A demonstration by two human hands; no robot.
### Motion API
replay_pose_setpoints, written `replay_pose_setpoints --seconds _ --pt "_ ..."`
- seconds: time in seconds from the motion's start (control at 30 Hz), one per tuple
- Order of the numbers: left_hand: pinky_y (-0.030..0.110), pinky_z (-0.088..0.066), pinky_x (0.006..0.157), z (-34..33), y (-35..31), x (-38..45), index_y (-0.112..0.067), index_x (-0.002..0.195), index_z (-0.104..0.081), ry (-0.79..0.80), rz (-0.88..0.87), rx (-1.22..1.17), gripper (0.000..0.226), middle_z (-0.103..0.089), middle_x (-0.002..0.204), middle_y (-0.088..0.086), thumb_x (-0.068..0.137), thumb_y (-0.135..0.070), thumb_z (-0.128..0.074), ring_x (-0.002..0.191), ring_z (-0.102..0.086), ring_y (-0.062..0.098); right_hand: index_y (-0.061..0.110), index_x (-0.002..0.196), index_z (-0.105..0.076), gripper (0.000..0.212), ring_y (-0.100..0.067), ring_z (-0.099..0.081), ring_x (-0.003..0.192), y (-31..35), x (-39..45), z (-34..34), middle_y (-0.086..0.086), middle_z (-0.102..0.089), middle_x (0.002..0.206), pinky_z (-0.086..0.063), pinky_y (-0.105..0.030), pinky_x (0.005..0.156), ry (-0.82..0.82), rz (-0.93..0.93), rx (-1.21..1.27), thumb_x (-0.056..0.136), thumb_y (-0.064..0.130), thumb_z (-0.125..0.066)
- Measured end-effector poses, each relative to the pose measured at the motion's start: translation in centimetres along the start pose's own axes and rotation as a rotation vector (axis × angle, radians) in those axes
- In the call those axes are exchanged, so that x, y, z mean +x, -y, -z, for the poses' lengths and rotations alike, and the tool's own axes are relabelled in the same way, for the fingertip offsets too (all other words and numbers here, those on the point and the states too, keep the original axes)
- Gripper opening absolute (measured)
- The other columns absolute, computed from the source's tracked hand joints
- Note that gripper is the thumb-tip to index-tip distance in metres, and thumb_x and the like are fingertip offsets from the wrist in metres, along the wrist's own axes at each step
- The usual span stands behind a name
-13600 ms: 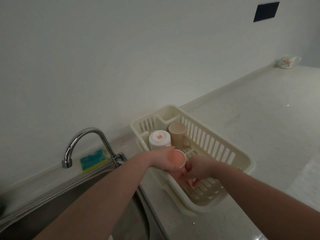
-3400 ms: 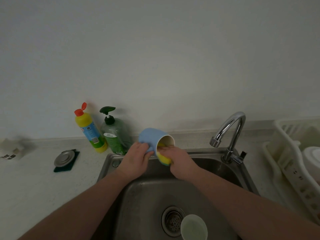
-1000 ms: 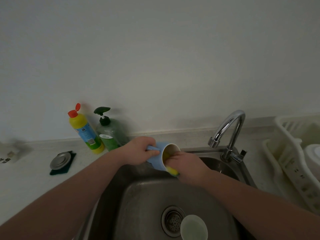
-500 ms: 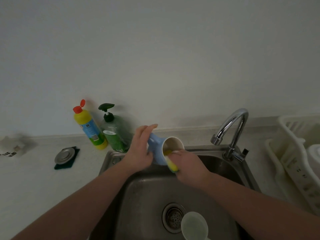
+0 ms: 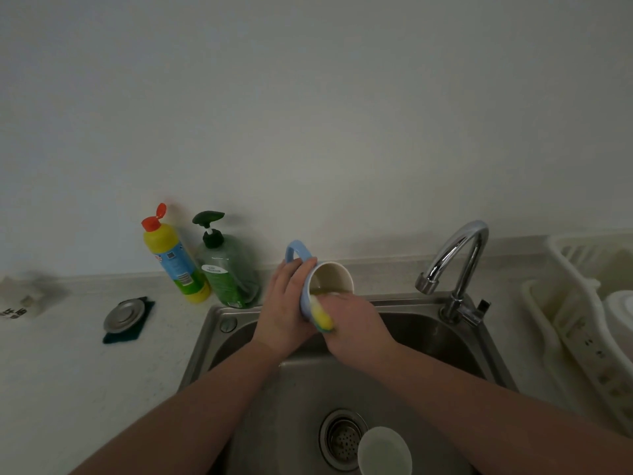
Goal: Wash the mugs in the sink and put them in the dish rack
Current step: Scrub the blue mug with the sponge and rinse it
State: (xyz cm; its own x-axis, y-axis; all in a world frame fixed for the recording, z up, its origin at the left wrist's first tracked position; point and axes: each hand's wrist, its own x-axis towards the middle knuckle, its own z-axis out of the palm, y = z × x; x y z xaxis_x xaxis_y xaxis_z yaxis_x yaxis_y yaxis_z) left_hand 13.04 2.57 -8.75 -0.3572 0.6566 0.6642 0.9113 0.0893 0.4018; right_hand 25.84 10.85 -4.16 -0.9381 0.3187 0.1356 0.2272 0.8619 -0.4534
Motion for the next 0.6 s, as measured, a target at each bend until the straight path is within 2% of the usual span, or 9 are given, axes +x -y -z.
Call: replay_pose_setpoints --seconds 0.1,0.2,0.33,0.43,0.5,0.6 --pt "0.045 -0.033 0.105 0.1 0.5 0.7 -0.026 0.136 -0.033 0.003 -0.115 0.056 0.066 -0.044 0.127 0.004 0.080 -0.052 -0.057 0.119 -0.043 0.026 0.011 0.136 -0.046 0.046 -0.026 -0.050 0.121 -0.7 0.0 0.3 -0.009 -0.053 0.134 -0.037 -0.031 0.106 0.060 0.063 0.049 0.091 0.011 -0.055" --pt "0.041 -0.028 0.109 0.5 1.2 1.3 -0.015 0.131 -0.042 0.087 -0.220 0.119 0.076 -0.045 0.125 0.002 0.070 -0.053 -0.065 0.118 -0.045 0.025 0.013 0.142 -0.040 0.057 -0.026 -0.046 0.127 -2.1 0.0 0.5 -0.009 -0.047 0.141 -0.035 -0.034 0.109 0.172 0.137 -0.002 0.088 0.004 -0.057" --pt "0.045 -0.027 0.111 0.8 2.0 1.3 -0.020 0.136 -0.037 0.287 -0.294 0.202 0.096 -0.055 0.128 0.011 0.057 -0.044 -0.086 0.122 -0.045 0.025 0.019 0.145 -0.036 0.060 -0.022 -0.036 0.136 -3.2 -0.1 0.9 -0.005 -0.036 0.151 -0.031 -0.038 0.112 0.276 0.250 -0.165 0.090 0.008 -0.056" --pt "0.043 -0.026 0.113 0.7 1.9 1.1 -0.024 0.139 -0.035 0.393 -0.257 0.209 0.103 -0.055 0.129 0.011 0.054 -0.045 -0.088 0.124 -0.047 0.027 0.019 0.146 -0.035 0.054 -0.018 -0.028 0.141 -3.5 -0.1 0.8 -0.002 -0.031 0.153 -0.026 -0.036 0.115 0.276 0.283 -0.169 0.094 0.017 -0.052" --pt "0.043 -0.026 0.114 0.7 1.9 0.8 -0.025 0.139 -0.033 0.420 -0.241 0.205 0.102 -0.054 0.130 0.010 0.055 -0.048 -0.087 0.125 -0.047 0.027 0.016 0.142 -0.041 0.052 -0.019 -0.028 0.140 -3.7 -0.2 0.4 -0.003 -0.036 0.151 -0.027 -0.038 0.115 0.265 0.288 -0.137 0.092 0.014 -0.054" --pt "0.046 -0.029 0.113 0.8 1.9 0.6 -0.026 0.139 -0.033 0.434 -0.251 0.220 0.101 -0.054 0.131 0.010 0.057 -0.051 -0.085 0.126 -0.046 0.026 0.008 0.128 -0.055 0.047 -0.022 -0.042 0.128 -3.7 -0.9 -0.1 -0.008 -0.051 0.136 -0.035 -0.037 0.109 0.236 0.251 0.044 0.081 0.009 -0.059"
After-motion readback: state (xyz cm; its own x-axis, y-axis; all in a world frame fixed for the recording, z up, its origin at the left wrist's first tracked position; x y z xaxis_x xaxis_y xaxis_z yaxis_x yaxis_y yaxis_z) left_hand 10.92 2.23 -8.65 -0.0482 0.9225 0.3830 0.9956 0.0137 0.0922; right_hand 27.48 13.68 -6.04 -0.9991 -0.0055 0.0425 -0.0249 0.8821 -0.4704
